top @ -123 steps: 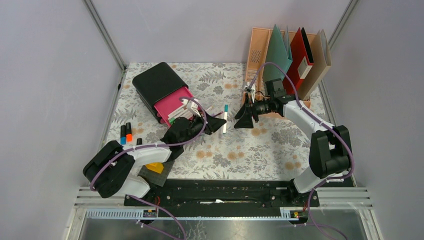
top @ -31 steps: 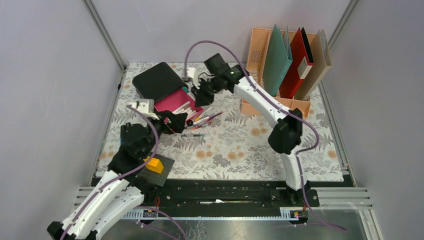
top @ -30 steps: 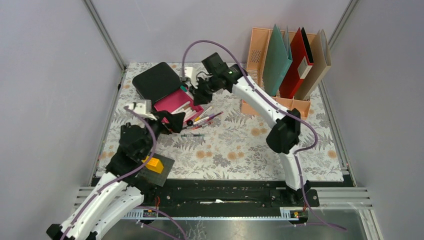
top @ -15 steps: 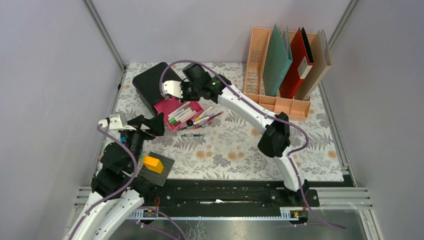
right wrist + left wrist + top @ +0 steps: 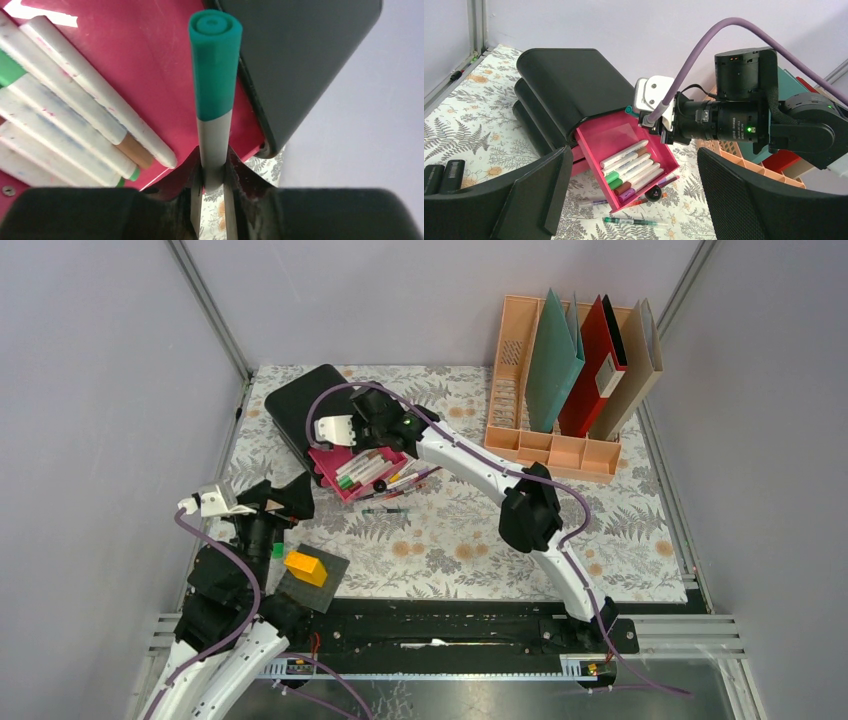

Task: Organize the desk
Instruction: Place the stationery in the drawer.

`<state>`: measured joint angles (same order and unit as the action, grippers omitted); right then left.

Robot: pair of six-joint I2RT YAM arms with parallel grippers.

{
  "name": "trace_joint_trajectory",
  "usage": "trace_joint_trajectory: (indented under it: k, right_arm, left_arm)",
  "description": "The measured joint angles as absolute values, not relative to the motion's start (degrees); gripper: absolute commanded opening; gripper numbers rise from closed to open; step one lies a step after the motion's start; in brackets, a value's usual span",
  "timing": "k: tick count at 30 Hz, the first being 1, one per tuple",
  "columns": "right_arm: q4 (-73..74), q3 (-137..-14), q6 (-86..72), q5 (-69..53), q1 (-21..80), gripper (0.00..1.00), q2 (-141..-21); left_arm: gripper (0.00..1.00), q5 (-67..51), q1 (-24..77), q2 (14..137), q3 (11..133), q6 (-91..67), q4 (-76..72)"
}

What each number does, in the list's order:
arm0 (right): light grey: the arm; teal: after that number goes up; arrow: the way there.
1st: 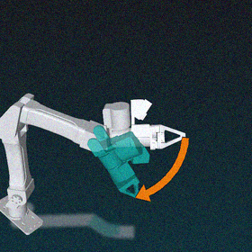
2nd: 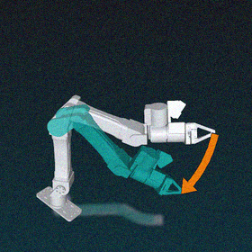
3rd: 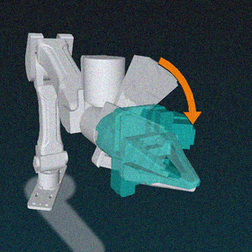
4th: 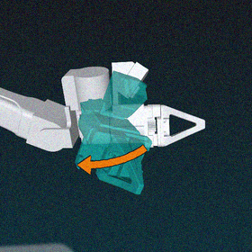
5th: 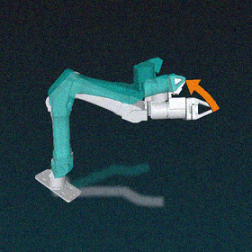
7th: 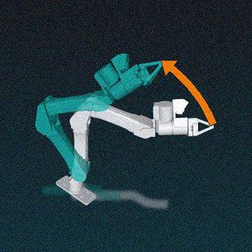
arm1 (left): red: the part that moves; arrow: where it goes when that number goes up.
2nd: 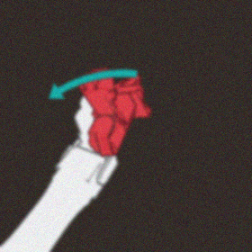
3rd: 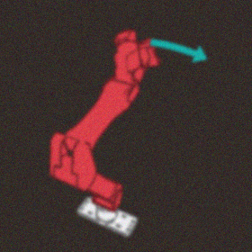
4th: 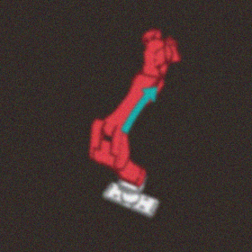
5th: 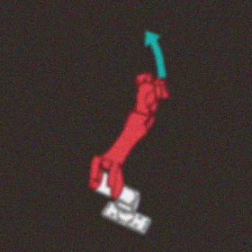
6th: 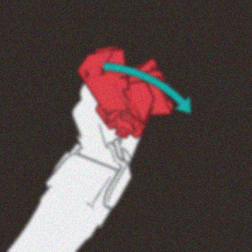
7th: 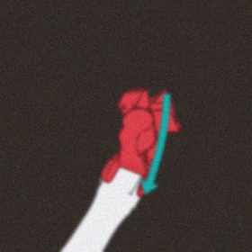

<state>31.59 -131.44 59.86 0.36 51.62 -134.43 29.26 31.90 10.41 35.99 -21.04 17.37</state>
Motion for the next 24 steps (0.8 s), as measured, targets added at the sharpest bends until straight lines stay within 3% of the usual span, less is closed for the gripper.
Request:
trace_joint_trajectory:
  k: [5,24]
  right_arm:
    - [29.4,-131.4,60.1,2.2,51.6,0.44,-134.5]
    - [31.7,-129.7,53.0,-1.1,51.6,0.58,-132.9]
  left_arm:
    - [0.99,29.5,31.9,10.4,35.9,-21.0,17.6]
    - [0.99,24.7,31.9,11.6,33.0,-21.7,15.4]
